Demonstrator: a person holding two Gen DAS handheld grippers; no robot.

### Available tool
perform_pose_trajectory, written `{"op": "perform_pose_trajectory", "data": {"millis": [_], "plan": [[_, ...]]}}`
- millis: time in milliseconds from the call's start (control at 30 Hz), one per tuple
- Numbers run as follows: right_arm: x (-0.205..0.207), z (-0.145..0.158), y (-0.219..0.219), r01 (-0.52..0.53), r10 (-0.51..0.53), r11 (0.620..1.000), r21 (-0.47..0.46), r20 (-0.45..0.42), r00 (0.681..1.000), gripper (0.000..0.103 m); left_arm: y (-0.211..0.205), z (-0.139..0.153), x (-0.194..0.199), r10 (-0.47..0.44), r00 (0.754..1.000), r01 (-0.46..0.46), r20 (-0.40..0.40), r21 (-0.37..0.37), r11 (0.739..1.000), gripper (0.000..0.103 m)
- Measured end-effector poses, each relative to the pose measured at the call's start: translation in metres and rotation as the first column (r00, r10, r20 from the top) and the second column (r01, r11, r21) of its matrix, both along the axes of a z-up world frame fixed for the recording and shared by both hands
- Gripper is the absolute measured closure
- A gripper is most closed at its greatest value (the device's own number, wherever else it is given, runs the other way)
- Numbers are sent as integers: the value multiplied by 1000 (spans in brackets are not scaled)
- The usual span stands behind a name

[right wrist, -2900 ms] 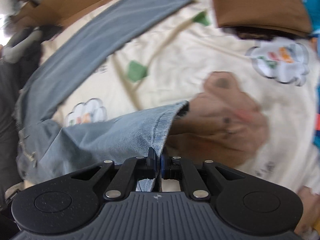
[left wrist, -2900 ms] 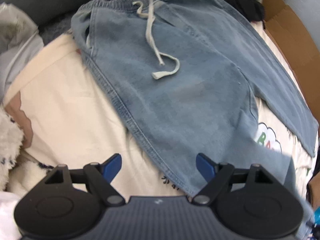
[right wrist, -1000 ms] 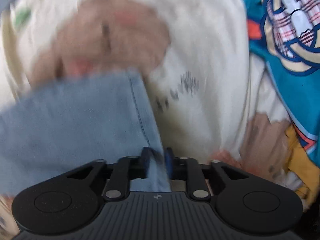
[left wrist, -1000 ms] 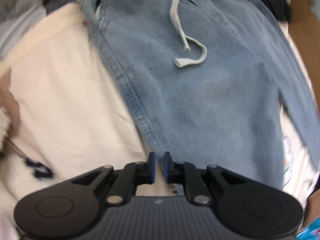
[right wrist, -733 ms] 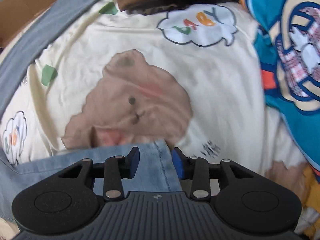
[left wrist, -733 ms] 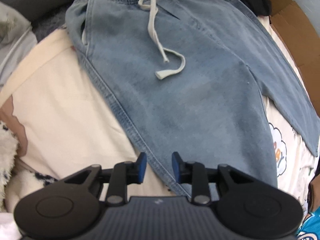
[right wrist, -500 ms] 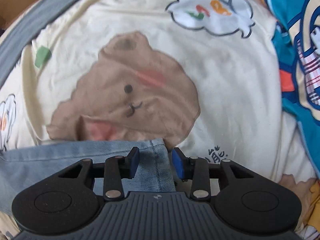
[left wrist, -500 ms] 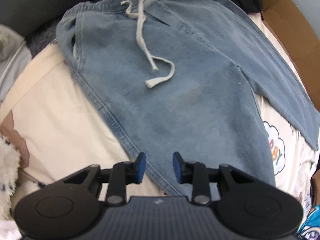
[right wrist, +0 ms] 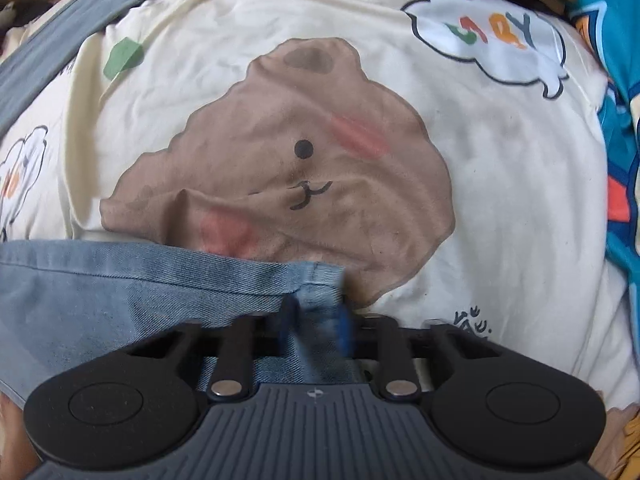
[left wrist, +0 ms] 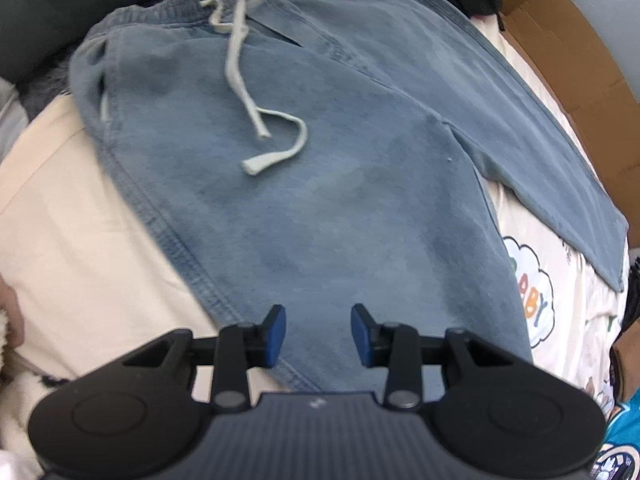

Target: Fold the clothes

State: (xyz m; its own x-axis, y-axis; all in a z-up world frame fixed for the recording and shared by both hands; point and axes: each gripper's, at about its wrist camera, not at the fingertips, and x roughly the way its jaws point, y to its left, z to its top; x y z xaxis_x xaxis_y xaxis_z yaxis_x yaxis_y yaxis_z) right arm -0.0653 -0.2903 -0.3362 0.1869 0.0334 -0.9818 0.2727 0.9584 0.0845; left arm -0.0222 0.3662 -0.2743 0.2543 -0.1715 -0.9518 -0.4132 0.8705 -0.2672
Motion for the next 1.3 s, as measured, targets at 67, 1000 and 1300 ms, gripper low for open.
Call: {"op": "perform_pose_trajectory", "data": {"millis": [67,1000,1300], "plan": [[0,10,1,28,-28,999,-25,14,1000,86,-7,0,9,-20,1000,20,17,-3,1000,64],[-8,82,13,189,-142,923,-335,160,977,88,-80,-57,182,-145,989,145,-16,98,985,67],[-9,43,-15,293,-283,934,-203,77,956,79,-77,-63,178,-99,995,98,0,113,989,67]]}}
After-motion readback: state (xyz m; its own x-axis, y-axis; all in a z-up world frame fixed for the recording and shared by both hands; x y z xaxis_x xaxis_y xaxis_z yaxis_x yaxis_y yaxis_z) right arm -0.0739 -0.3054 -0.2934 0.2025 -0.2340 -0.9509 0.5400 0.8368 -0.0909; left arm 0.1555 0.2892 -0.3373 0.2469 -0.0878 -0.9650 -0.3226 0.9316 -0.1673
